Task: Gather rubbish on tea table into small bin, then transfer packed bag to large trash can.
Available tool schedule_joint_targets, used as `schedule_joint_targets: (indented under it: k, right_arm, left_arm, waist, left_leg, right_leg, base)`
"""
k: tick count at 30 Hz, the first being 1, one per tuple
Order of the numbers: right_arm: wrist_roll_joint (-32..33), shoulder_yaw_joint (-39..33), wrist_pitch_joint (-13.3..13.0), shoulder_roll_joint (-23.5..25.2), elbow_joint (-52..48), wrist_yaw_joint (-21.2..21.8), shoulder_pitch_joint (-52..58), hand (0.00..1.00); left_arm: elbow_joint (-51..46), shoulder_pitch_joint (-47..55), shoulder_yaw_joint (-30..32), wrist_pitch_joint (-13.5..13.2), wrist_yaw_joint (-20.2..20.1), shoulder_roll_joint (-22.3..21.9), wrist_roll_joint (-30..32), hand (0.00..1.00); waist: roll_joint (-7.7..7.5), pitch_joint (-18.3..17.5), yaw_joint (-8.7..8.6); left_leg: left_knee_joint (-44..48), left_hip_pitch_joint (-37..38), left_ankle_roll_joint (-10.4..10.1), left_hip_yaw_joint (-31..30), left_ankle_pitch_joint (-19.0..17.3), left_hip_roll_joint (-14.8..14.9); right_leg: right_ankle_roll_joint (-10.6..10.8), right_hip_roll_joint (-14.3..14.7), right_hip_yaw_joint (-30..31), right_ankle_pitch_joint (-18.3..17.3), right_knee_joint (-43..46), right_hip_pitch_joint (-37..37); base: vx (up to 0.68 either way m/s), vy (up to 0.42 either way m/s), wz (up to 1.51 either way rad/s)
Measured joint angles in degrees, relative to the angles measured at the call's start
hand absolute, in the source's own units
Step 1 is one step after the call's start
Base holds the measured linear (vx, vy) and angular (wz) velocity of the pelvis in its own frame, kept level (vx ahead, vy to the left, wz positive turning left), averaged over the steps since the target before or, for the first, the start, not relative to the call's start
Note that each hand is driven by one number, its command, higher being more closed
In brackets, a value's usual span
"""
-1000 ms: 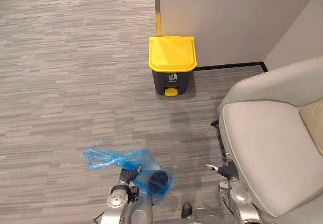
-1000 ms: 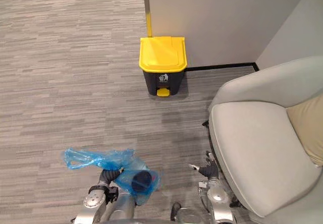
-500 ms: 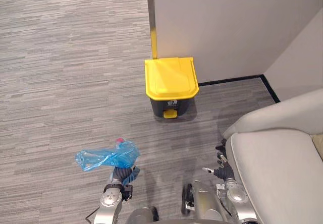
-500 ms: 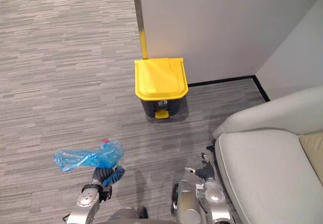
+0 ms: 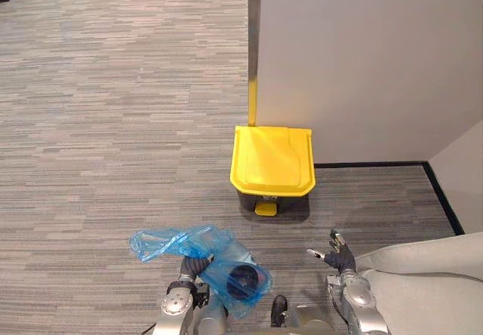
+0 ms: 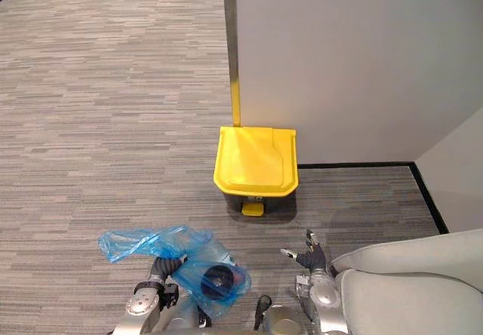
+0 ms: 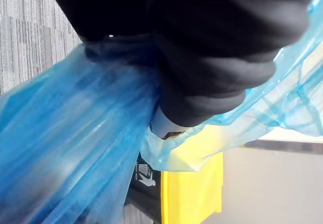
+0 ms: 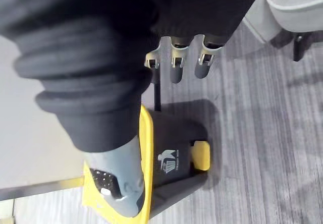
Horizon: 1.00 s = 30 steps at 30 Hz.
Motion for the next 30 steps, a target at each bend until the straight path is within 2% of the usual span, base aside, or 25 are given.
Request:
schedule_joint_targets:
  k: [1, 2, 4, 5, 7, 8, 10, 11, 13, 14, 16, 18, 19, 20, 21, 24, 27, 30]
  right_arm:
    - [0.0, -0.16, 0.08, -0.02, 0.87, -0.36, 0.0, 0.0]
    - [-0.01, 0.13, 0.27, 0.41, 1.09, -0.38, 0.5, 0.0]
    - [-0.03, 0.1, 0.42, 0.58, 1.1, -0.38, 0.51, 0.0]
    - [-0.04, 0.07, 0.46, 0.56, 1.1, -0.39, 0.44, 0.0]
    - [-0.09, 0.22, 0.53, 0.54, 1.14, -0.33, -0.78, 0.0]
    - [-0.11, 0.22, 0.55, 0.52, 1.2, -0.31, -1.16, 0.0]
    - [-0.22, 0.34, 0.61, 0.45, 1.98, -0.26, -2.7, 0.0]
    - [-0.26, 0.41, 0.64, 0.46, 2.03, -0.26, -2.89, 0.0]
    - [-0.63, 1.14, 0.93, 0.26, 2.89, -0.26, -2.26, 0.0]
    - [-0.74, 1.39, 1.15, 0.25, 3.15, -0.2, -2.14, 0.0]
    - [-0.77, 1.74, 1.3, 0.11, 4.01, -0.17, -2.93, 0.0]
    - [-0.78, 1.82, 1.32, -0.1, 4.71, -0.23, -3.69, 0.0]
    - [-0.9, 1.87, 1.34, -0.1, 4.69, -0.35, -3.69, 0.0]
    - [-0.89, 1.85, 1.34, -0.79, 4.86, -0.36, -2.74, 0.0]
    - [-0.88, 1.7, 1.46, -1.8, 5.26, -0.38, -2.43, 0.0]
    - [-0.87, 1.32, 1.5, -2.75, 5.23, -0.39, -2.28, 0.0]
    - [-0.83, 0.34, 1.53, -2.78, 5.23, -0.46, -2.23, 0.0]
    - [-0.78, -0.3, 1.54, -2.78, 5.23, -0.47, -1.6, 0.0]
  left_arm:
    - [0.26, 0.06, 0.02, 0.01, 0.02, 0.3, -0.01, 1.0]
    - [0.95, -0.46, -0.2, 0.07, 0.0, 1.37, 0.0, 1.0]
    - [1.12, -1.64, -0.62, 0.28, -0.02, 2.02, 0.08, 1.0]
    - [1.11, -1.9, -0.7, 0.28, -0.01, 2.0, 0.09, 1.0]
    - [1.11, -1.66, -1.01, 0.28, 0.01, 2.18, 0.16, 1.0]
    - [1.11, -1.58, -0.97, 0.28, 0.04, 2.26, 0.17, 1.0]
    - [1.02, -0.94, -0.92, 0.29, 0.32, 2.99, 0.16, 1.0]
    - [0.95, -0.79, -0.98, 0.29, 0.44, 3.24, 0.16, 1.0]
    - [0.89, -0.69, -1.03, 0.27, 1.26, 4.29, 0.13, 1.0]
    - [0.86, -0.63, -0.99, 0.27, 1.3, 4.34, 0.1, 1.0]
    - [0.88, -0.84, -0.27, 0.23, 1.55, 5.28, 0.07, 1.0]
    - [1.01, -1.88, 0.66, 0.25, 2.32, 5.73, 0.05, 1.0]
    - [1.11, -1.92, 0.71, 0.23, 2.38, 5.92, 0.03, 1.0]
    - [1.96, -1.92, 0.81, 0.28, 2.39, 5.6, 0.05, 1.0]
    - [2.41, -1.94, 0.63, 0.31, 2.29, 4.43, 0.1, 1.0]
    - [2.3, -0.35, 0.68, 0.04, 2.18, 2.31, 0.13, 1.0]
    - [2.32, -0.02, 0.65, 0.04, 2.07, 1.75, 0.11, 1.0]
    - [2.54, 0.2, 0.48, 0.04, 1.23, 1.61, 0.11, 1.0]
  waist:
    - [-0.01, -0.14, 0.18]
    - [-1.2, -0.56, 0.1]
    - [-2.08, -0.66, 0.08]
    - [-2.08, -0.65, 0.17]
    - [-1.85, -0.71, 1.09]
    - [-1.84, -0.7, 1.23]
    - [-1.78, -0.71, 1.04]
    - [-1.81, -0.73, 0.93]
    - [-2.27, -0.71, 0.66]
    - [-2.25, -0.71, 0.27]
    - [-2.22, -0.95, -0.46]
    - [-1.61, -0.6, -0.69]
    - [-1.95, -0.79, -0.63]
    - [-1.88, -1.07, -0.91]
    - [-0.44, -1.54, -1.22]
    - [0.95, -2.47, -1.18]
    - [1.09, -2.72, -1.67]
    - [1.05, -2.95, -1.78]
  left_leg:
    - [-1.14, 0.98, 1.44, 0.24, 3.59, -0.69]
    - [-1.75, 1.48, 2.39, 0.58, 3.26, -2.32]
    - [-1.37, 1.41, 3.49, 1.69, 1.81, -4.19]
    - [-1.01, 1.5, 3.77, 2.07, 1.2, -4.7]
    - [1.77, 2.08, 4.79, 4.45, -2.54, -5.8]
    - [2.44, 2.14, 5.03, 5.09, -3.56, -5.92]
    - [3.4, 3.54, 5.6, 6.59, -6.56, -6.74]
    - [3.21, 4.04, 5.77, 6.78, -6.86, -6.94]
    - [1.67, 7.4, 6.61, 6.7, -7.94, -7.96]
    - [1.29, 8.38, 6.69, 6.67, -7.91, -7.95]
    - [0.24, 9.73, 6.74, 6.06, -7.89, -7.36]
    - [0.43, 9.79, 6.67, 4.86, -7.85, -5.78]
    - [0.46, 10.37, 6.17, 4.51, -7.68, -5.61]
    - [0.66, 11.58, 4.96, 3.32, -8.17, -6.57]
    - [0.67, 12.14, 4.49, 2.35, -7.99, -5.67]
    - [-2.1, 14.37, 2.62, 2.14, -6.83, -4.23]
    - [-5.67, 16.79, 1.92, 2.04, -6.34, -3.67]
    - [-5.7, 17.68, 1.19, 1.99, -5.85, -3.97]
  right_leg:
    - [1.14, -0.11, 0.95, -0.52, 0.04, 0.43]
    - [2.05, -1.85, 1.57, -0.64, -0.5, 0.62]
    - [3.71, -3.87, 1.94, -1.7, -0.16, 0.42]
    - [4.08, -4.37, 2.24, -1.94, 0.13, 0.36]
    - [6.02, -6.39, 4.96, -3.58, 2.96, -0.55]
    - [6.32, -6.84, 5.46, -4.17, 4.17, -1.02]
    - [7.0, -8.6, 7.54, -5.27, 12.51, -4.4]
    - [6.98, -8.98, 7.87, -5.23, 14.99, -5.49]
    - [6.08, -10.87, 7.77, -4.67, 26.25, -9.48]
    - [6.19, -10.89, 7.58, -5.4, 27.23, -9.77]
    - [4.62, -9.58, 5.98, -7.82, 26.39, -12.45]
    - [3.75, -5.61, 5.92, -7.94, 22.02, -15.72]
    - [2.63, -3.82, 5.94, -4.87, 13.74, -16.1]
    - [0.89, -3.38, 5.61, 3.37, 9.44, -14.3]
    - [0.19, -2.66, 4.66, 4.04, 8.25, -12.94]
    - [-0.19, -0.83, 4.46, 4.77, 2.56, -9.05]
    - [-0.36, 0.73, 4.25, 5.89, -1.58, -6.64]
    - [0.22, 0.7, 4.0, 8.16, -6.11, -3.53]
  base:
    - [0.27, 0.214, -0.12]
    - [0.21, 0.166, -0.01]
    - [0.2, 0.171, 0.05]
    - [0.21, 0.193, -0.18]
    - [0.17, 0.156, -0.45]
    - [0.13, 0.131, -0.52]
    - [0.16, 0.139, -0.38]
    - [0.18, 0.119, -0.18]
    - [0.2, 0.091, 0.02]
    - [0.23, 0.044, 0.12]
    - [0.26, -0.025, 0.22]
    - [0.21, -0.106, 0.2]
    - [0.23, -0.141, 0.37]
    - [0.31, -0.118, 0.39]
    - [0.28, -0.078, 0.27]
    - [0.2, -0.087, -0.11]
    - [0.13, -0.02, -0.01]
    - [0.07, 0.037, 0.03]
